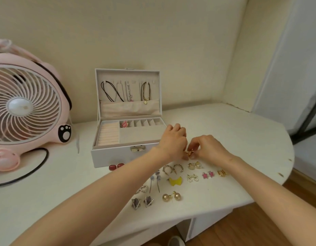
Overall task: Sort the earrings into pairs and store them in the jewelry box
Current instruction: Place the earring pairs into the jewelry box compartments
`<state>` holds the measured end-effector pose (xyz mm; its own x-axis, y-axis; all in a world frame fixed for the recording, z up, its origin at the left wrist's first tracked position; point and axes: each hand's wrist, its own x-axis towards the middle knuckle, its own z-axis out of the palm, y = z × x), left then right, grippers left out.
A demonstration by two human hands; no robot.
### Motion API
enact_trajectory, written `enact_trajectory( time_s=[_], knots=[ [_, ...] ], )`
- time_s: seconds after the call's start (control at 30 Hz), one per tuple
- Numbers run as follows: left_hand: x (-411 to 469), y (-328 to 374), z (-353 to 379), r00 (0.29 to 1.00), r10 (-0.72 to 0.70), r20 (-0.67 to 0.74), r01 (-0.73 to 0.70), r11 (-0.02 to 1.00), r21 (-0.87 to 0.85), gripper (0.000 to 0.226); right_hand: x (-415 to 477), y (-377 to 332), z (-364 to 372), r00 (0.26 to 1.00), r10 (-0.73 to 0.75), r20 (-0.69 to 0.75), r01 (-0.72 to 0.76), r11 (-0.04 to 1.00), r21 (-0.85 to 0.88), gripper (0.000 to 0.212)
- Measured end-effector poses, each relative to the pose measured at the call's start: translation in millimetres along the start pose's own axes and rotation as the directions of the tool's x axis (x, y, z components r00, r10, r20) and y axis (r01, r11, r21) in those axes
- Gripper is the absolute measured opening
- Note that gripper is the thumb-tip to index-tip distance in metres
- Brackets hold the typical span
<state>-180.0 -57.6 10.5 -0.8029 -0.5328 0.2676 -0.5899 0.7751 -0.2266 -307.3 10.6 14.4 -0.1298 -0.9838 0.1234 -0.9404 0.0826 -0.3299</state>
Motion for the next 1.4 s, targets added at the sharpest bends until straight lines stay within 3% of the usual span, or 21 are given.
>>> enact_trajectory(
  time_s=[0.13, 0.23, 0.37, 0.43, 0.6, 0.87, 1.2, 1.4],
  knots=[
    [5, 2, 4, 1.0, 0.005, -0.018, -0.005, 1.0, 0.002, 0.047, 1, 0, 0, 1.0, 0.003, -0.014, -0.003, 0.999, 0.045, 0.017],
    [5, -2, -4, 0.997, -0.038, -0.067, 0.028, 0.989, -0.144, 0.04, 2, 2, -3, 0.999, 0.016, -0.044, -0.012, 0.994, 0.104, 0.016],
    [21, -41, -33, 0.941, -0.286, -0.18, 0.184, 0.881, -0.435, 0.031, 6, 1, -8, 0.997, 0.017, -0.072, -0.004, 0.984, 0.179, 0.017],
    [33, -69, -43, 0.912, -0.378, -0.156, 0.265, 0.836, -0.48, 0.031, 7, -1, -8, 0.997, 0.02, -0.072, -0.003, 0.976, 0.22, 0.018],
    [56, -104, -28, 0.9, -0.435, 0.025, 0.426, 0.866, -0.263, 0.032, 9, -1, -13, 0.996, 0.03, -0.086, -0.004, 0.959, 0.283, 0.018],
    [65, -116, -15, 0.924, -0.353, 0.148, 0.367, 0.927, -0.082, 0.012, 10, 2, -17, 0.993, 0.046, -0.105, 0.002, 0.911, 0.413, 0.017],
    [64, -106, 3, 0.95, -0.312, 0.016, 0.304, 0.937, 0.171, 0.026, 18, -4, -12, 0.99, 0.031, -0.138, 0.036, 0.89, 0.455, 0.02],
    [56, -108, 3, 0.945, -0.328, -0.008, 0.326, 0.937, 0.127, 0.02, 20, -8, -11, 0.985, 0.018, -0.173, 0.064, 0.887, 0.458, 0.021]
  ],
)
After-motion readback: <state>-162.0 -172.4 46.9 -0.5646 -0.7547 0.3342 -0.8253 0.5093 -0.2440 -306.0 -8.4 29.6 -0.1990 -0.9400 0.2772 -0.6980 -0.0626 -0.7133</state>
